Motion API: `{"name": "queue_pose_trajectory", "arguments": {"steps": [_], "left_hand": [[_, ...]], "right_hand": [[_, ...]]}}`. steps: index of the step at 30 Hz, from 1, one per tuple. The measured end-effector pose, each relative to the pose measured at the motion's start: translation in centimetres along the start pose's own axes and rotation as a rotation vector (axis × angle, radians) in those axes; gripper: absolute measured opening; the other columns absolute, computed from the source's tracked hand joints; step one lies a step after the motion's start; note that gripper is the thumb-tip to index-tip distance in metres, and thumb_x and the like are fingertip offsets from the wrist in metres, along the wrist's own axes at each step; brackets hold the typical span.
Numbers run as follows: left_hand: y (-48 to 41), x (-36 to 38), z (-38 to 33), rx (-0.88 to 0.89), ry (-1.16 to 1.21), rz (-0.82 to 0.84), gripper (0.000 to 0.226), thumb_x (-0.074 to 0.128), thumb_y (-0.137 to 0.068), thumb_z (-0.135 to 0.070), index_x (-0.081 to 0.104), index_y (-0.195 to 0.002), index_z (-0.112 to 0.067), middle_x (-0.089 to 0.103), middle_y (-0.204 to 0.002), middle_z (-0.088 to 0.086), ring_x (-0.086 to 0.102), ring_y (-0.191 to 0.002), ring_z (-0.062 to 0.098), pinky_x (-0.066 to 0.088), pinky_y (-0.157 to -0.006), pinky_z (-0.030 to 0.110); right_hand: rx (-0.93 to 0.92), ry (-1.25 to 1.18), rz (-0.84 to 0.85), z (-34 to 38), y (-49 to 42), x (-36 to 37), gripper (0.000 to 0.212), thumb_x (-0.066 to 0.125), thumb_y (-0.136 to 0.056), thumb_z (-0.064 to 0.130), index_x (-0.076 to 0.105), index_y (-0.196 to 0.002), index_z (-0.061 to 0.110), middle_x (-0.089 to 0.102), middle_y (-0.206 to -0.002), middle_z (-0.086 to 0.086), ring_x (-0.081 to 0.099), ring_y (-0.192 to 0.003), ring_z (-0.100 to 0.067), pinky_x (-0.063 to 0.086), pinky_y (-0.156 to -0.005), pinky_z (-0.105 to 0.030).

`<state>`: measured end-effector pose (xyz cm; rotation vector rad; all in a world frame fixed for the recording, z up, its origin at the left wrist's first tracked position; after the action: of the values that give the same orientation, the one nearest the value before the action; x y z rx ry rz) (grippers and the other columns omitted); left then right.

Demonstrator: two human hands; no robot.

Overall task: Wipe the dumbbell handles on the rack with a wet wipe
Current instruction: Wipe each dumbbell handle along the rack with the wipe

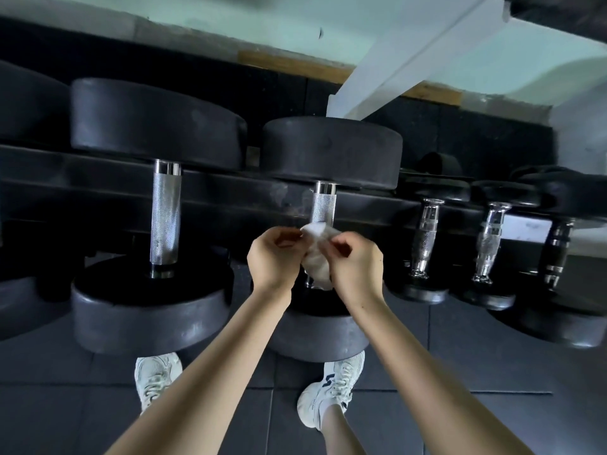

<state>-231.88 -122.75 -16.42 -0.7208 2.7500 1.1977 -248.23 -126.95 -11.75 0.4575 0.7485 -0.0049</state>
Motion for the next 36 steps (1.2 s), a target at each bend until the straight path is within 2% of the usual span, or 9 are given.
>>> {"name": "queue_pose_trajectory", "arguments": {"steps": [6,9,13,16,18,20,24,32,36], "left_hand": [[0.1,2.4,-2.0,-0.077,0.288,0.117,0.033,0.077,-0.076,-0.013,0.069,-0.106,-0.003,0.072,-0.096,0.008,0.069,-0.087,0.015,0.055,-0.083,0.025],[-0.3,2.8,-2.7,-0.035,0.267,0.201,0.035,0.074,-0.079,-0.015,0.068,-0.112,-0.005,0.071,-0.102,0.006,0.068,-0.094,0.013,0.054,-0.086,0.022],[-0.6,4.1,-2.8,-0.096,0.280,0.321,0.027,0.066,-0.085,-0.031,0.072,-0.102,-0.011,0.073,-0.095,0.006,0.070,-0.086,0.014,0.056,-0.082,0.027],[-1.2,5.0,-2.6,-0.282,0.388,0.338,0.032,0.064,-0.085,-0.035,0.071,-0.097,-0.005,0.071,-0.081,0.009,0.069,-0.064,0.014,0.057,-0.058,0.024],[-1.4,5.6,-2.1,-0.357,0.413,0.402,0.039,0.063,-0.083,-0.040,0.070,-0.100,-0.006,0.072,-0.087,0.010,0.071,-0.072,0.019,0.058,-0.064,0.028],[-1.7,5.9,-1.8,-0.357,0.383,0.446,0.044,0.062,-0.083,-0.043,0.069,-0.108,-0.007,0.072,-0.099,0.012,0.070,-0.087,0.023,0.057,-0.079,0.035],[-1.8,5.6,-1.9,-0.366,0.362,0.417,0.039,0.067,-0.082,-0.037,0.068,-0.111,-0.010,0.072,-0.100,0.012,0.070,-0.089,0.024,0.057,-0.080,0.036],[-0.5,3.7,-1.4,-0.198,0.293,0.214,0.044,0.076,-0.076,-0.022,0.066,-0.116,-0.008,0.071,-0.106,0.010,0.068,-0.096,0.016,0.053,-0.091,0.029],[-0.4,3.9,-2.3,-0.109,0.298,0.216,0.034,0.074,-0.078,-0.011,0.067,-0.112,-0.006,0.071,-0.096,0.000,0.066,-0.071,-0.001,0.053,-0.067,0.010]], "right_hand": [[-0.026,0.057,-0.107,2.5,-2.6,-0.5,0.015,0.060,-0.090,0.022,0.068,-0.100,0.013,0.068,-0.103,-0.002,0.062,-0.095,-0.020,0.033,-0.069,-0.021],[0.102,-0.122,-0.120,1.1,-2.4,-0.4,0.015,0.068,-0.085,0.030,0.064,-0.091,0.016,0.065,-0.094,0.003,0.063,-0.090,-0.017,0.041,-0.070,-0.024],[0.343,-0.603,0.073,-1.0,-2.6,2.4,0.022,0.080,-0.074,0.030,0.069,-0.087,0.016,0.073,-0.086,-0.003,0.071,-0.083,-0.021,0.057,-0.077,-0.039],[0.368,-0.621,0.204,-0.2,-3.3,3.4,0.023,0.075,-0.077,0.037,0.075,-0.088,0.016,0.073,-0.080,-0.005,0.070,-0.068,-0.016,0.052,-0.057,-0.026],[0.428,-0.743,0.234,-0.5,-3.4,3.7,0.023,0.070,-0.082,0.025,0.072,-0.098,0.009,0.071,-0.085,-0.009,0.066,-0.064,-0.014,0.049,-0.054,-0.021],[0.489,-0.831,0.283,-1.0,-3.2,3.9,0.030,0.069,-0.083,0.026,0.070,-0.106,0.007,0.073,-0.093,-0.010,0.069,-0.074,-0.019,0.052,-0.071,-0.031],[0.502,-0.788,0.290,-1.7,-3.5,3.6,0.031,0.068,-0.083,0.026,0.070,-0.107,0.007,0.073,-0.099,-0.010,0.071,-0.087,-0.023,0.052,-0.088,-0.041],[0.413,-0.721,0.236,-2.4,-2.0,3.0,0.014,0.072,-0.079,0.018,0.073,-0.093,0.018,0.075,-0.091,-0.006,0.071,-0.089,-0.024,0.049,-0.077,-0.034],[0.416,-0.765,0.210,-2.1,-2.1,2.8,0.011,0.076,-0.075,0.013,0.075,-0.085,0.016,0.075,-0.087,-0.009,0.071,-0.086,-0.027,0.052,-0.076,-0.035]]}}
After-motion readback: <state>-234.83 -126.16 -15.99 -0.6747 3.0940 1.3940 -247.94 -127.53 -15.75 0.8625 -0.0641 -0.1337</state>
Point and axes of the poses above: each hand's wrist, its own y-axis away from the middle knuckle, its own x-axis out of the palm, z = x × y, the point moved 10 cm from there along -y, towards the middle knuckle
